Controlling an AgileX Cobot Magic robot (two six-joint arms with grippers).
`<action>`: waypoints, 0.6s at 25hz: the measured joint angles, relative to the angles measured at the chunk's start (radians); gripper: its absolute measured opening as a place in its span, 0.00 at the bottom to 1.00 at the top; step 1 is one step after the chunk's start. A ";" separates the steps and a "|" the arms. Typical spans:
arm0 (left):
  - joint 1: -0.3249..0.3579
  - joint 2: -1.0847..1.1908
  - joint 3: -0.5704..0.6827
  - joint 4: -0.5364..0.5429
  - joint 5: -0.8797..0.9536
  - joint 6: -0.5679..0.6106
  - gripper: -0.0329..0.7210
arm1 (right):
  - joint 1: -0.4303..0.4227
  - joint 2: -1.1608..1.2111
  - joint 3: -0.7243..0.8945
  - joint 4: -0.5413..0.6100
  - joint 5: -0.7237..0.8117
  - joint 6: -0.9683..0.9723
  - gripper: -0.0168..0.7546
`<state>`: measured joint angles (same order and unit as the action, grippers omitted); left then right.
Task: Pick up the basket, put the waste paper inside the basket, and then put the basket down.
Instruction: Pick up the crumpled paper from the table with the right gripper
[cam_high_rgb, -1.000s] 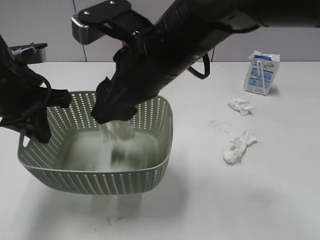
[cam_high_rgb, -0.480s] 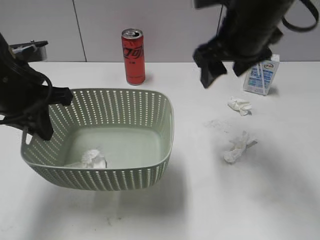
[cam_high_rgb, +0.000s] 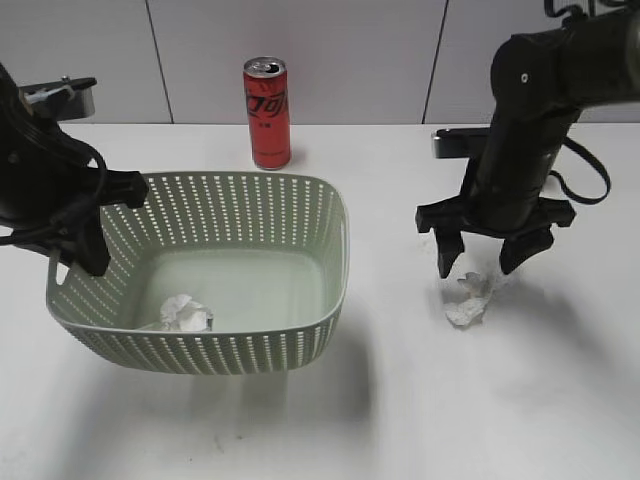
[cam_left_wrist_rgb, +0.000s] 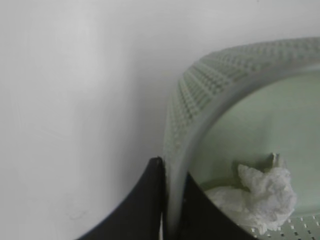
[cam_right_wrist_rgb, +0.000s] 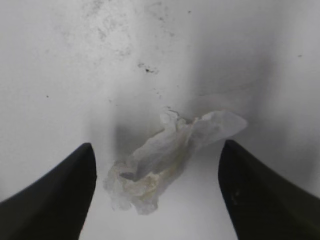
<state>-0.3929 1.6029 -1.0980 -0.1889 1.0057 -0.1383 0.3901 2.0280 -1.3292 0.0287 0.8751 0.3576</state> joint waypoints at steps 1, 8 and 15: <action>0.000 0.000 0.000 -0.001 -0.001 0.000 0.05 | 0.000 0.016 0.000 0.014 -0.004 0.011 0.76; 0.000 0.000 0.000 -0.002 -0.001 0.000 0.05 | 0.000 0.096 0.001 0.062 0.016 0.042 0.74; 0.000 0.000 0.000 -0.003 -0.003 0.000 0.05 | 0.000 0.095 0.001 0.063 0.016 0.001 0.08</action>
<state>-0.3929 1.6029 -1.0980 -0.1922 1.0024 -0.1383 0.3901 2.1226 -1.3279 0.0918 0.8912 0.3591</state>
